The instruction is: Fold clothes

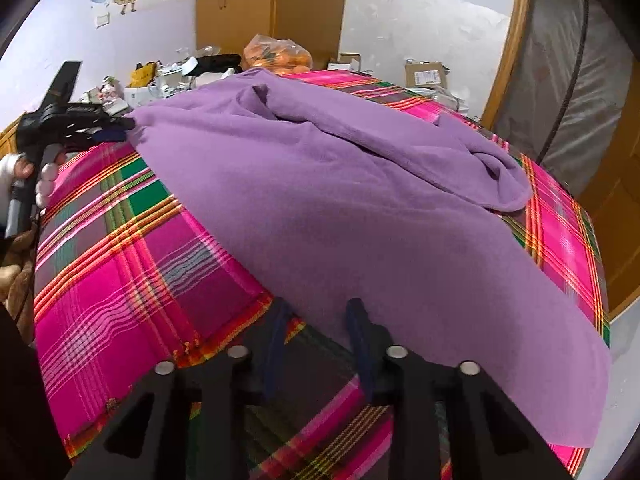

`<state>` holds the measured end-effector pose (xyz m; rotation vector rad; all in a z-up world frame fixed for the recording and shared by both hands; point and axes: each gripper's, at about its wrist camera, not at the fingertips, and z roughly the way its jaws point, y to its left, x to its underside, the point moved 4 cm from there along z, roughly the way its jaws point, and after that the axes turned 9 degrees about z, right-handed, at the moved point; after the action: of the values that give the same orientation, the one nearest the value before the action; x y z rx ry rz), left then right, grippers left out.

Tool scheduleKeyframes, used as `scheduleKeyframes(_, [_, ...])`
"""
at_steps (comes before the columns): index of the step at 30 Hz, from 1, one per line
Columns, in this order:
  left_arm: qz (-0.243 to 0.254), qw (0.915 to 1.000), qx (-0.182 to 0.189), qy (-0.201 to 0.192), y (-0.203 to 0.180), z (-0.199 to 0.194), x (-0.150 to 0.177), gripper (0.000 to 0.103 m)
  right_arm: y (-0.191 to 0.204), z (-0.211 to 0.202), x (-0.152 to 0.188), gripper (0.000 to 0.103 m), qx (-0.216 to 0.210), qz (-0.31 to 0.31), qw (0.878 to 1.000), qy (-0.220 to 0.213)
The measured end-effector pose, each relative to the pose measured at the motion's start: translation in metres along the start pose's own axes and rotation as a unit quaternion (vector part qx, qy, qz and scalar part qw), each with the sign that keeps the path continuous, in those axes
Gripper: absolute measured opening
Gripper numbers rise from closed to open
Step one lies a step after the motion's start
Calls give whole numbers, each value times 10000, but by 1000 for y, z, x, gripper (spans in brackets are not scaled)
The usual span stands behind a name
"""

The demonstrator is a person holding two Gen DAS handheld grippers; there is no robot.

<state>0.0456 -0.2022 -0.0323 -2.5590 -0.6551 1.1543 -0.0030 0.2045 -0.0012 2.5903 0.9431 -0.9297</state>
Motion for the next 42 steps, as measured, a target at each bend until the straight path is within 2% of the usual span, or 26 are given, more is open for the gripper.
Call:
scheduleKeyframes(3, [5,10000,-74,-27,-1,4,-4,37,3,0,0,12,49,-74,10000,-13])
scheduleKeyframes(5, [33,9998,-190,-8,0,7,-5,18,4,1,-1,7,122,-99,9999,-19])
scheduleKeyframes(7, [-54,9998,-165,53,5,10,-6,5,4,1,-1,3,165,-101,9998,-22])
scheduleKeyframes(8, [-110,9998,-121,73,7,10,-6,3,4,0,-1,3,165,-86,9998,-20])
scheduleKeyframes(18, [-59,9999,134,-82,11,-14,-1,2,15,-52,1,0,-115,18,9994,-319])
scheduleKeyframes(20, [-29,9998,168,-110,11,-19,0,2,20,-61,5,0,-111,-56,9994,-337])
scheduleKeyframes(23, [14,9996,220,-151,12,-26,2,2,25,-54,8,1,56,-207,9994,-283])
scheduleKeyframes(26, [60,9994,266,-203,10,-31,0,2,30,-44,11,16,243,-362,9988,-219])
scheduleKeyframes(28, [92,9992,292,-243,7,-33,-3,2,36,-35,9,29,217,-523,9982,-201])
scheduleKeyframes(32, [146,9988,344,-315,3,-37,-10,2,41,-9,3,31,239,-821,9963,-22])
scheduleKeyframes(36, [160,9988,356,-303,2,-35,-12,2,38,4,-5,31,44,-796,9968,57])
scheduleKeyframes(39, [133,9989,361,-253,4,-30,-11,2,35,10,-9,3,-106,-737,9972,103])
scheduleKeyframes(42, [94,9990,379,-207,6,-27,-8,2,36,9,-10,2,-162,-687,9973,186])
